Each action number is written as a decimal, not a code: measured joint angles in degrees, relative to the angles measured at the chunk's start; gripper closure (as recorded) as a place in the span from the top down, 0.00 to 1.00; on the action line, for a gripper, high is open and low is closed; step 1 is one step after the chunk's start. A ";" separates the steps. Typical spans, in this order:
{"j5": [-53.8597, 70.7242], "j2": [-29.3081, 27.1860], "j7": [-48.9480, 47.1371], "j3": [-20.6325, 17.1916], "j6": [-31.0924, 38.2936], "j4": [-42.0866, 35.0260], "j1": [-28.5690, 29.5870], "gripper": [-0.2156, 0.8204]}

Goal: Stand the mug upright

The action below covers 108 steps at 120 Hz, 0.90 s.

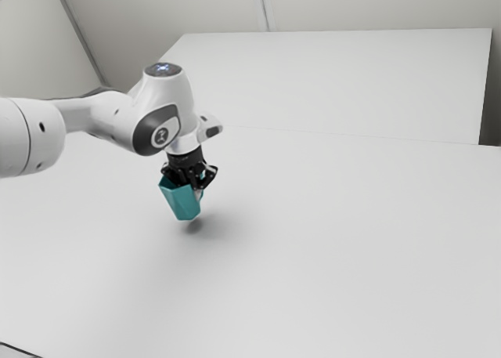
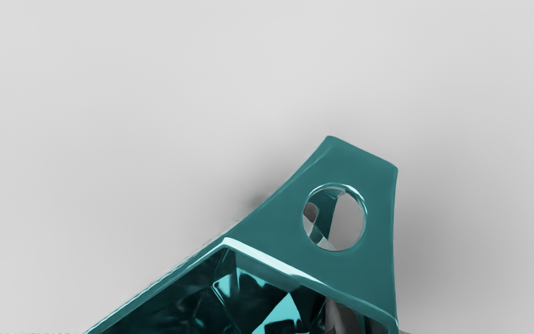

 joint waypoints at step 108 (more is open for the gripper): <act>2.28 0.96 -16.04 -2.03 6.73 -5.25 -1.12 0.12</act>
